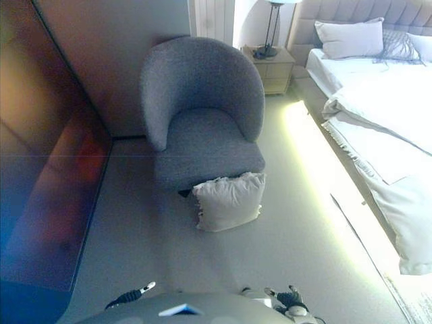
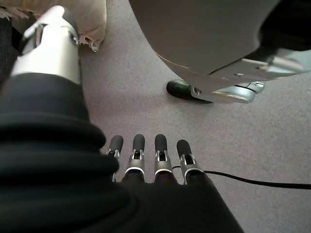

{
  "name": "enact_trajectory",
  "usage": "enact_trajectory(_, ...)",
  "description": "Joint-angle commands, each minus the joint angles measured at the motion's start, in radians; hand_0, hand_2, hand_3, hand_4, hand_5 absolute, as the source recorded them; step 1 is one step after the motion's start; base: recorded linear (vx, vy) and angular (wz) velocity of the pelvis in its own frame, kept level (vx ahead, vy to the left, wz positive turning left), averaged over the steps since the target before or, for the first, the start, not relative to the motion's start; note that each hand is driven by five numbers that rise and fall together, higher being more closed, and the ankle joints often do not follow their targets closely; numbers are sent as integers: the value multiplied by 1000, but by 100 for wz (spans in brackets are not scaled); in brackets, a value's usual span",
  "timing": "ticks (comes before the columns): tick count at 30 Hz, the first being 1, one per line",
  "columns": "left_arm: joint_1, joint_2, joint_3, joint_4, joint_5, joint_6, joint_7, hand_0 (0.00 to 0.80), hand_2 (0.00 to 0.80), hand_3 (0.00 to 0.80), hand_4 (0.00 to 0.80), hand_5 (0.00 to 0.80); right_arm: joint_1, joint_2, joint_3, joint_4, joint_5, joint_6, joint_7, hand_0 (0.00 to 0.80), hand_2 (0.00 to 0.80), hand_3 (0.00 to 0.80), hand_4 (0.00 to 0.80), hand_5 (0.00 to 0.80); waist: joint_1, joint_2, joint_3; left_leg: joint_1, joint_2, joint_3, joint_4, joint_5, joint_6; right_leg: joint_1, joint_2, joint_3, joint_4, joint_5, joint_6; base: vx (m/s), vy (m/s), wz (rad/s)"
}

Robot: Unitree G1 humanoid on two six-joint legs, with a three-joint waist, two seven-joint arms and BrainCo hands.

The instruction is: Pick up the cushion and take it to the sofa

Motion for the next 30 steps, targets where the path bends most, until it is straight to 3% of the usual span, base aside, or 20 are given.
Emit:
enact_trajectory(1, -100, -29, 3, 23, 23, -38, 6, 0, 0, 0, 0, 0, -90, 22, 25, 10, -12, -1, -11, 0, 0, 0, 0, 0, 12, -51, 99, -51, -105, 69, 238, -174, 96, -27, 2, 16, 69, -69, -24, -72, -88, -2)
enact_trajectory(2, -108, -33, -7, 8, -3, -38, 3, 0, 0, 0, 0, 0, -95, 9, 32, -10, -12, 7, -17, 0, 0, 0, 0, 0, 22, -61, 121, -103, -113, 51, 337, -180, 101, -38, -4, 15, 92, -75, -41, -71, -89, 7)
enact_trajectory(4, -112, -39, -2, 1, -6, -37, 12, 0, 0, 0, 0, 0, -104, -5, 27, -9, 1, 6, -11, 0, 0, 0, 0, 0, 28, -68, 144, -133, -106, 41, 413, -177, 104, -47, 0, 26, 117, -81, -56, -72, -90, 10)
enact_trajectory(8, -111, -36, 14, 2, -5, -20, 16, 0, 0, 0, 0, 0, -113, -33, 8, 12, -32, -2, 33, 0, 0, 0, 0, 0, 34, -79, 155, -202, -114, 22, 560, -142, 95, -51, 10, 57, 120, -85, -67, 27, -86, 1)
enact_trajectory(13, -103, -31, 24, 16, 4, -1, 13, 0, 0, 0, 0, 0, -120, -40, -2, 24, -12, 2, 43, 0, 0, 0, 0, 0, 59, -68, 163, -212, -113, 3, 489, -100, 78, -23, 28, 51, 117, -104, -66, 131, 2, 4)
enact_trajectory(14, -80, -33, 36, 33, 8, -14, 7, 0, 0, 0, 0, 0, -126, -37, -2, 41, -10, -3, 46, 0, 0, 0, 0, 0, 83, -36, 170, -236, -82, 1, 328, 11, 38, 18, 68, 50, 114, -140, -71, 248, 67, 43)
enact_trajectory(17, -57, -37, 45, 42, 10, -15, -4, 0, 0, 0, 0, 0, -131, -33, 4, 58, -7, -1, 39, 0, 0, 0, 0, 0, 107, -7, 182, -282, -48, 6, 196, 135, -1, 66, 109, 67, 113, -176, -85, 382, 94, 20)
enact_trajectory(19, -35, -40, 52, 54, 22, -9, -19, 0, 0, 0, 0, 0, -129, -27, 7, 70, 0, 11, 26, 0, 0, 0, 0, 0, 127, 9, 188, -319, -24, -18, 108, 210, -21, 107, 141, 106, 134, -216, -103, 535, 117, -32)
enact_trajectory(23, -1, -47, 70, 66, 24, -16, -51, 0, 0, 0, 0, 0, -115, -24, 6, 79, -28, 39, 17, 0, 0, 0, 0, 0, 142, 20, 190, -330, -1, -26, -5, 201, -22, 148, 157, 173, 198, -290, -119, 614, 145, 1)
enact_trajectory(27, 19, -59, 97, 92, 8, -23, -58, 0, 0, 0, 0, 0, -97, -19, -7, 102, -54, 69, 9, 0, 0, 0, 0, 0, 153, 25, 180, -339, 29, -47, -8, 168, -23, 196, 141, 189, 276, -374, -125, 762, 205, -1)
enact_trajectory(30, 16, -56, 117, 96, -9, -9, -62, 0, 0, 0, 0, 0, -95, -11, -25, 116, -61, 52, -17, 0, 0, 0, 0, 0, 148, 17, 169, -331, 32, -26, 74, 83, 9, 194, 89, 164, 370, -415, -82, 740, 306, -42)
